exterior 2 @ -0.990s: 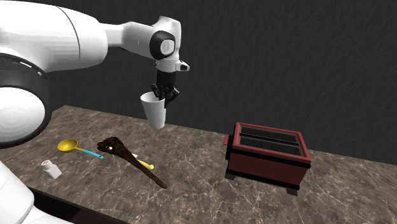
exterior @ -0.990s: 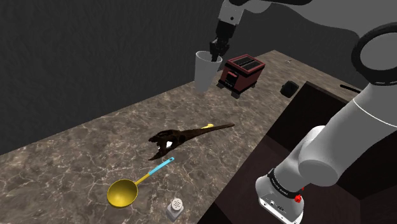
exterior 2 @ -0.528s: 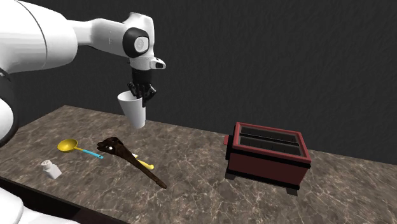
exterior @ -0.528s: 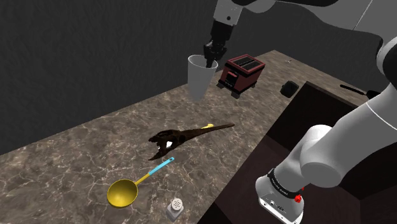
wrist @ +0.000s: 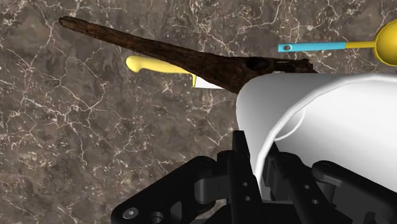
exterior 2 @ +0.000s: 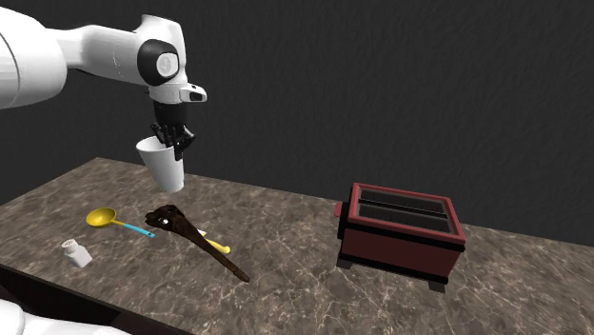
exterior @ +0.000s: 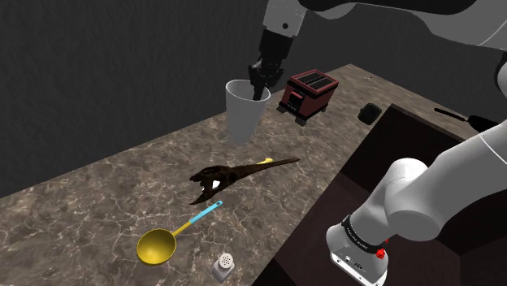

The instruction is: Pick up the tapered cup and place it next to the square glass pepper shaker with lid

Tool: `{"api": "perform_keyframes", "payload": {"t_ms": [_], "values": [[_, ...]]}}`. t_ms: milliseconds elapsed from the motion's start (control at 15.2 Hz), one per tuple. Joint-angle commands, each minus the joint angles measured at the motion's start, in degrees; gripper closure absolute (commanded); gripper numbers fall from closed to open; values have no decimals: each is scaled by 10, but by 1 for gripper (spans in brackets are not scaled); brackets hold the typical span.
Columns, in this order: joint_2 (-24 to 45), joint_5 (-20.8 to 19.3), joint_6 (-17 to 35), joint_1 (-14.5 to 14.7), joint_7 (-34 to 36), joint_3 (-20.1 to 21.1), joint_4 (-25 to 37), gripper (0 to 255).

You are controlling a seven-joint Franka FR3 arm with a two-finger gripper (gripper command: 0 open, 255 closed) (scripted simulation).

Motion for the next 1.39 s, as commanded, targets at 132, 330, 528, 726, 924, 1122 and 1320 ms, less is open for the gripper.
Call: {"api": "perform_keyframes", "payload": {"t_ms": [132, 330, 528, 726, 924, 1122, 1320], "values": [[-18, 11, 4, 22, 54, 34, -13, 255], [-24, 20, 7, 38, 95, 61, -14, 255], [-24, 28, 11, 54, 136, 89, -10, 255], [-19, 34, 15, 70, 178, 116, 0, 255], [-8, 38, 19, 86, 221, 145, 16, 255], [9, 39, 23, 101, 266, 173, 37, 255], [32, 35, 26, 116, 311, 202, 65, 255]]}}
